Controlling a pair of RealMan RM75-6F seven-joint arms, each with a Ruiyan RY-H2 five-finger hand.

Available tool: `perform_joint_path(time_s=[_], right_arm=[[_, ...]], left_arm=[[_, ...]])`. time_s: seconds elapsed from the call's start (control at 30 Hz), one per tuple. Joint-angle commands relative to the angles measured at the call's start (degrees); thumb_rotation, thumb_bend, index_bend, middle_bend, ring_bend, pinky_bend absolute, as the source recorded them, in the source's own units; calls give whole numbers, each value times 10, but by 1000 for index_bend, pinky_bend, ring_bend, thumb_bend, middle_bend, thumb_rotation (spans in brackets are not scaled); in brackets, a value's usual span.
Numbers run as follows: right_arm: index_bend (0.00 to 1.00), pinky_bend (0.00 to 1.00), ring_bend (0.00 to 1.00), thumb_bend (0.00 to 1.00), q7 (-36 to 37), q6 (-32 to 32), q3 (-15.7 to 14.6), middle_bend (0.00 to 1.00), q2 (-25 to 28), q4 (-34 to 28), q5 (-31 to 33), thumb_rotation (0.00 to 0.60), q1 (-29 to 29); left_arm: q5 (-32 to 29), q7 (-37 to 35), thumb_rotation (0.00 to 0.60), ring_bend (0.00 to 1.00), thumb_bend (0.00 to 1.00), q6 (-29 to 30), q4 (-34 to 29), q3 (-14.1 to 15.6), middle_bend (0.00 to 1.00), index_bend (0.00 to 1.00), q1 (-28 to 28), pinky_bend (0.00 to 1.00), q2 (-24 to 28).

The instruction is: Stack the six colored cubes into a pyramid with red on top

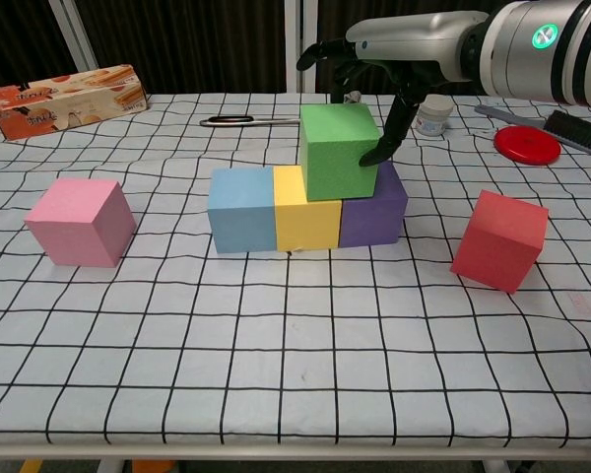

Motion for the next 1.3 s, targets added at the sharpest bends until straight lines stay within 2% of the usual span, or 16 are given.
perform_joint_path(time_s=[0.03, 0.5, 1.3], right_arm=[[0, 0, 0, 275, -6, 4, -2, 340, 3, -6, 5, 600, 2], [0, 0, 0, 277, -44, 30, -11, 339, 8, -28, 33, 600, 10], [0, 0, 0, 275, -52, 35, -14, 334, -2, -24, 53, 600, 22]], left_arm=[[0, 1, 600, 0, 0, 2, 0, 0, 25, 38, 0, 70, -1], [1, -2, 600, 0, 0, 5, 1, 0, 25, 38, 2, 70, -2], [0, -9, 600, 0, 0, 1, 10, 1, 25, 38, 4, 70, -5]])
